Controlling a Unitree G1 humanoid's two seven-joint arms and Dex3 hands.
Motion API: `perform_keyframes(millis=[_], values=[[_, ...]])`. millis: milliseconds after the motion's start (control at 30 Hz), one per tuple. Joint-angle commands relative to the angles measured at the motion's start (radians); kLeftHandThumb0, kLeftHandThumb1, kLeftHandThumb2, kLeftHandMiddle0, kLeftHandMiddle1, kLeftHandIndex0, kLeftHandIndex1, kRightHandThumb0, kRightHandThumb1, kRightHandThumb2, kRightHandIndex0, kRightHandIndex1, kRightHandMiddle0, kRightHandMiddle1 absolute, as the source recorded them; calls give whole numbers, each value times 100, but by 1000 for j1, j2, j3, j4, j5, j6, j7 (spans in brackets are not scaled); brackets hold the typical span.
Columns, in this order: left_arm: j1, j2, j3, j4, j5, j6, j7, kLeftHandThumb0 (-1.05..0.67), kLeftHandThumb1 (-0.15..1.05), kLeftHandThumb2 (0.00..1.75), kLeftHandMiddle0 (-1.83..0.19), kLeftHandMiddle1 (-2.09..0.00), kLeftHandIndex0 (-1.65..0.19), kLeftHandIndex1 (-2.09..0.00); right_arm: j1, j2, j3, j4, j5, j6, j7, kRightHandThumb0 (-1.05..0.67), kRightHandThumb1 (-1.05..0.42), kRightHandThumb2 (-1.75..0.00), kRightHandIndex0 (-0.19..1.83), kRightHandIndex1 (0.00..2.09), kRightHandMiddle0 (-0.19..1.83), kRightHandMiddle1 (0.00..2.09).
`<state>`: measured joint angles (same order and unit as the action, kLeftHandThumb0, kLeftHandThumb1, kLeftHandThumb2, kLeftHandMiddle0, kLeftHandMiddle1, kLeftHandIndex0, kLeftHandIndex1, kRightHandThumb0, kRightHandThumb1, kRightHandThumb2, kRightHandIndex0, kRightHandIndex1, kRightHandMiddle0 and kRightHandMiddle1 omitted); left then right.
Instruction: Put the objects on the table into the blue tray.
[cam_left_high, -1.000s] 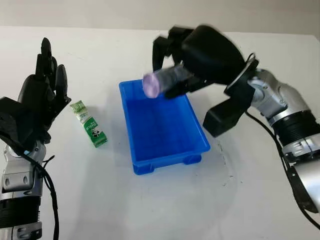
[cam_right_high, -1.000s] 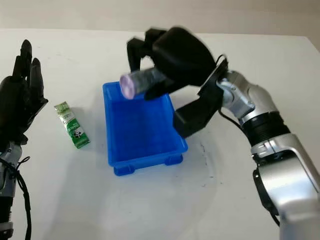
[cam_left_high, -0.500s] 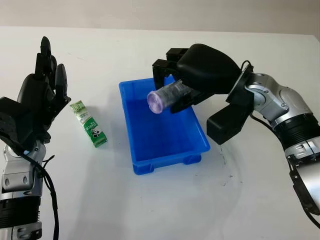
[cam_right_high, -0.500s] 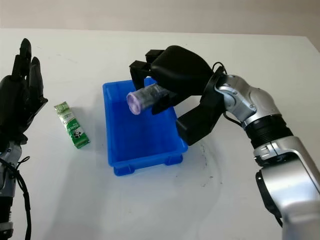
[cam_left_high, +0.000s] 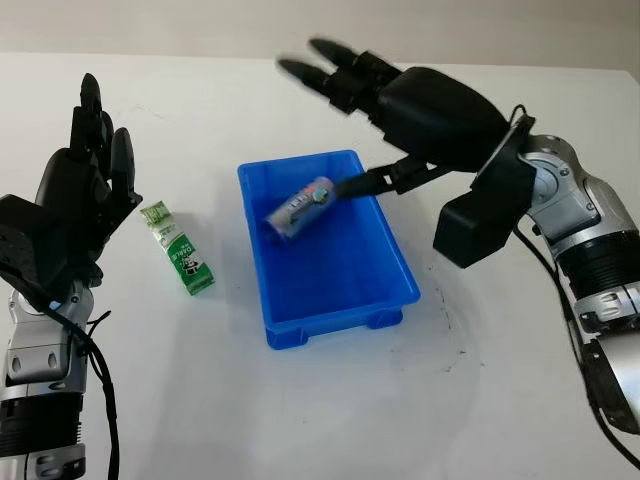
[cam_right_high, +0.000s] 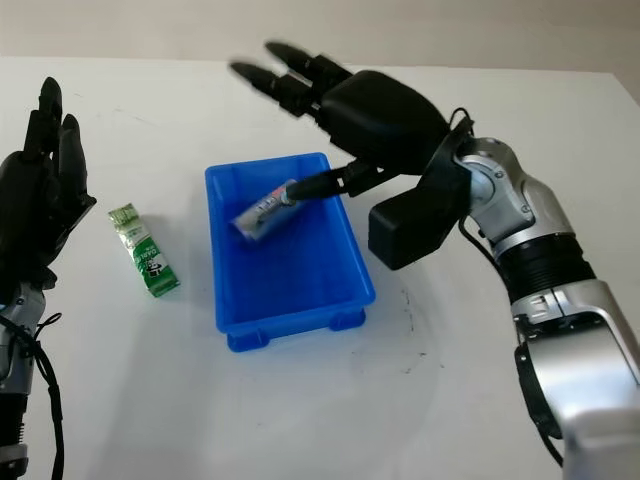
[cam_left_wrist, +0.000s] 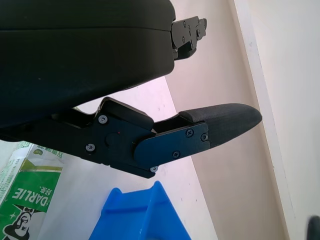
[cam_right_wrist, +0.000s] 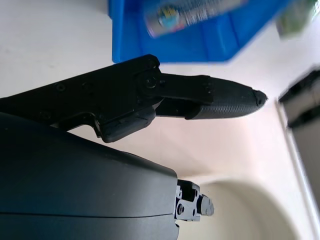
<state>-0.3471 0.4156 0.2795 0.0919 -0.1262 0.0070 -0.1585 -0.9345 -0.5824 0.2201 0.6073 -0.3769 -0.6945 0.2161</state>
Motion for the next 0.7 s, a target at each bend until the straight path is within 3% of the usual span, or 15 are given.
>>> perform_keyframes(millis=[0,167,333,433,567,667], values=[[13,-1,8,-17,-4,-7,-1,-84,105,72,19,0,19,0,33,16,-49,-19,68,36,14,-87,-105,-59,-19,0,-19,0],[11,5,6,-17,-5,-3,-9,-85,105,71,19,0,19,0,120,72,-162,-131,245,259,30,-84,-105,-62,-19,0,-19,0],[6,46,10,-34,-3,29,-48,-85,105,69,19,0,19,0,224,125,-316,-268,549,697,121,-76,-105,-65,-19,0,-19,0],[1,88,9,-46,0,53,-87,-85,105,69,19,0,19,0,276,146,-385,-330,644,907,92,-76,-105,-67,-19,0,-19,0],[-3,154,7,-63,11,78,-140,-86,105,65,19,0,19,0,334,168,-431,-378,715,1048,88,-77,-105,-67,-19,0,-19,0],[-27,198,13,-22,2,60,-191,-82,105,51,19,0,19,0,367,188,-448,-395,742,1082,91,-76,-105,-68,-19,0,-19,0]])
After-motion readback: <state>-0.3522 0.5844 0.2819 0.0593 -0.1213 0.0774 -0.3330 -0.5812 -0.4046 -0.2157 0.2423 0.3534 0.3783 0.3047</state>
